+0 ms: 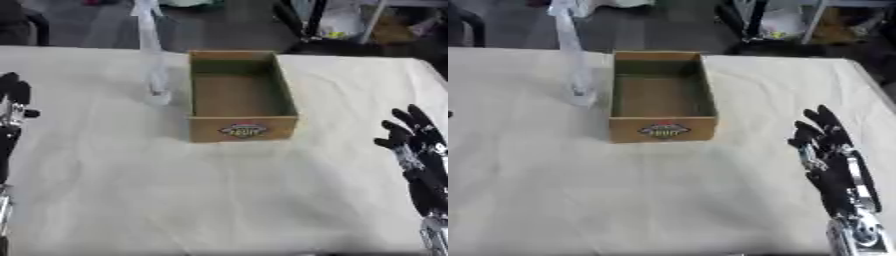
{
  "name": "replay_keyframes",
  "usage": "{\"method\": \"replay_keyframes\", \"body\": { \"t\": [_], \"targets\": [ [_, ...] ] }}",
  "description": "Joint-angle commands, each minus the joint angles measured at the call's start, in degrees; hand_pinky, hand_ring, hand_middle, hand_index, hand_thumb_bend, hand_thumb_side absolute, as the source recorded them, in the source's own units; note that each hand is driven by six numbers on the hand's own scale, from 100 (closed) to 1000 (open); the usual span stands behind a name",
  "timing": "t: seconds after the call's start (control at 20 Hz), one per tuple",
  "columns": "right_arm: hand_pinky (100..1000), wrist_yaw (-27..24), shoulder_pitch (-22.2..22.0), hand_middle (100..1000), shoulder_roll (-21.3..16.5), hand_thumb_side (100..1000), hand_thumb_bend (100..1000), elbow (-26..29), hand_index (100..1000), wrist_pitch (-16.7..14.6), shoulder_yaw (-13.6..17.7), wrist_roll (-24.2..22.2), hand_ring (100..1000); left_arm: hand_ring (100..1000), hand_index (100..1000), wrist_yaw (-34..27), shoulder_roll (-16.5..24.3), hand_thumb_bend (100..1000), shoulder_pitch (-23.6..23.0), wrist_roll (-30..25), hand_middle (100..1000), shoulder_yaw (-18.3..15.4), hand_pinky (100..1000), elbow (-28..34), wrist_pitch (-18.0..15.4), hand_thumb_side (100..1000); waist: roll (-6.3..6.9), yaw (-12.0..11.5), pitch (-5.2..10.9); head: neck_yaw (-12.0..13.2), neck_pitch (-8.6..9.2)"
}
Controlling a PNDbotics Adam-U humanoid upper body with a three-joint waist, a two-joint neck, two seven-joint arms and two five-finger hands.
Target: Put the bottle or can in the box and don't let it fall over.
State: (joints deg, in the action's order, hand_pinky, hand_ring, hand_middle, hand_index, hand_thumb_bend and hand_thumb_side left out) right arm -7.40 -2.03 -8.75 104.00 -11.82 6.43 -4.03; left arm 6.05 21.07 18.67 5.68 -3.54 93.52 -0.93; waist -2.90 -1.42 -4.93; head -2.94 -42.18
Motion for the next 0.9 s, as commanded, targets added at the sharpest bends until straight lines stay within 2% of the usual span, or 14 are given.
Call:
{"method": "replay_keyframes", "body": {
  "t": [0.05, 0.2, 0.5, 0.9],
  "targets": [
    [745, -0.3, 0.3, 914, -1.0, 421, 216, 0.6, 1000, -0.1, -0.1, -0.3, 892, 1000, 874, 2.1, 4.2, 501, 4.1, -1.9, 900, 2.0, 645, -3.1, 1.0, 658, 0.21, 0.4, 0.68, 0.1, 0.53],
    [745, -0.5, 0.3, 914, -1.0, 425, 211, 0.5, 1000, -0.1, -0.2, -0.4, 892, 1000, 884, 3.4, 5.2, 493, 8.9, -3.1, 904, 4.1, 639, -7.6, 2.1, 642, 0.16, 0.9, 0.67, 0.2, 0.41],
    [745, -0.9, 0.3, 913, -0.9, 427, 207, 0.4, 1000, 0.0, -0.6, -0.8, 892, 1000, 886, 3.8, 3.5, 497, 17.7, -3.6, 900, 7.2, 623, -17.8, 2.0, 637, -0.07, 2.0, 0.61, 0.5, 0.29],
    [745, -1.4, 0.5, 913, -1.0, 427, 207, 0.4, 1000, 0.0, -1.2, -1.4, 892, 990, 884, 3.8, 0.7, 494, 26.1, 2.3, 888, 7.6, 605, -29.4, 0.3, 617, -0.13, 3.9, 0.14, 1.0, 0.81]
  ]
}}
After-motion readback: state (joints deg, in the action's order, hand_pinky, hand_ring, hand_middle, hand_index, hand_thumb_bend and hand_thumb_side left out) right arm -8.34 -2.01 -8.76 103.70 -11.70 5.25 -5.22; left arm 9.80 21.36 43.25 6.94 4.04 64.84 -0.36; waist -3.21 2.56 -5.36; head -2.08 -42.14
